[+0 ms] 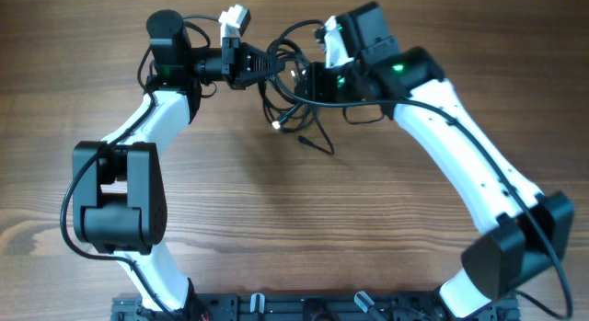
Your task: Untangle cables
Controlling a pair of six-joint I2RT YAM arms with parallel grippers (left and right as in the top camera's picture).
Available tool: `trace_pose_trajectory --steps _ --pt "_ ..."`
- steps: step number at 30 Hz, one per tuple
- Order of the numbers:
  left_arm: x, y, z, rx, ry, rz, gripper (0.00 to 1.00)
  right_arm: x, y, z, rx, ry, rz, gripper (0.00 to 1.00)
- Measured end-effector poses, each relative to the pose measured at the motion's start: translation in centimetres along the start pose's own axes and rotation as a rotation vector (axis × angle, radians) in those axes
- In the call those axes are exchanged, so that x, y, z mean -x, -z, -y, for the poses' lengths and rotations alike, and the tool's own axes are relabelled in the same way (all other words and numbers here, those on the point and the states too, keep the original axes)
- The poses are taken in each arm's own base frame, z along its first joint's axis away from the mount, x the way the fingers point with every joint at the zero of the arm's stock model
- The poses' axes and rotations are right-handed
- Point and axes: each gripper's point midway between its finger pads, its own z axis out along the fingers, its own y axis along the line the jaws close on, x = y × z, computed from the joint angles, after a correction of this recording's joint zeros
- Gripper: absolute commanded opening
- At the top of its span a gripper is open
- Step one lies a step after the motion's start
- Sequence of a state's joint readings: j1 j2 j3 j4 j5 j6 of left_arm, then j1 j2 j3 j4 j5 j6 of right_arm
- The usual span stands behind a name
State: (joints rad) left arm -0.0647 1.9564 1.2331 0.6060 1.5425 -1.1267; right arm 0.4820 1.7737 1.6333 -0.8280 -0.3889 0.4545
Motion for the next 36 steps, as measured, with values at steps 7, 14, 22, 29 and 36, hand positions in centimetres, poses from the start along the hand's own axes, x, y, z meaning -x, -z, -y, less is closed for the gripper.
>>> trace_pose_trajectory --steps 7,14,22,29,36 --pt "-0.3 -1.1 -0.2 0.000 0.019 -0.011 0.04 0.0 -2.9 2.9 -0.100 -0.074 -0.021 0.04" --pt "0.1 -0.5 -1.0 0.015 0.041 0.020 0.04 3.7 5.5 4.3 0.056 -0.083 0.108 0.04" --pt "-2.7 -0.9 -6.4 0.164 0.341 0.066 0.04 3.2 10.6 3.7 0.042 -0.048 0.186 0.04" --pt "-3.8 -0.5 -9.5 0.349 0.274 0.094 0.04 2.1 9.9 5.0 -0.050 -0.004 0.154 0.04" --pt "-2.2 1.9 -12.0 0.485 0.170 0.176 0.04 -0.9 8.4 3.9 -0.115 0.058 0.053 0.21"
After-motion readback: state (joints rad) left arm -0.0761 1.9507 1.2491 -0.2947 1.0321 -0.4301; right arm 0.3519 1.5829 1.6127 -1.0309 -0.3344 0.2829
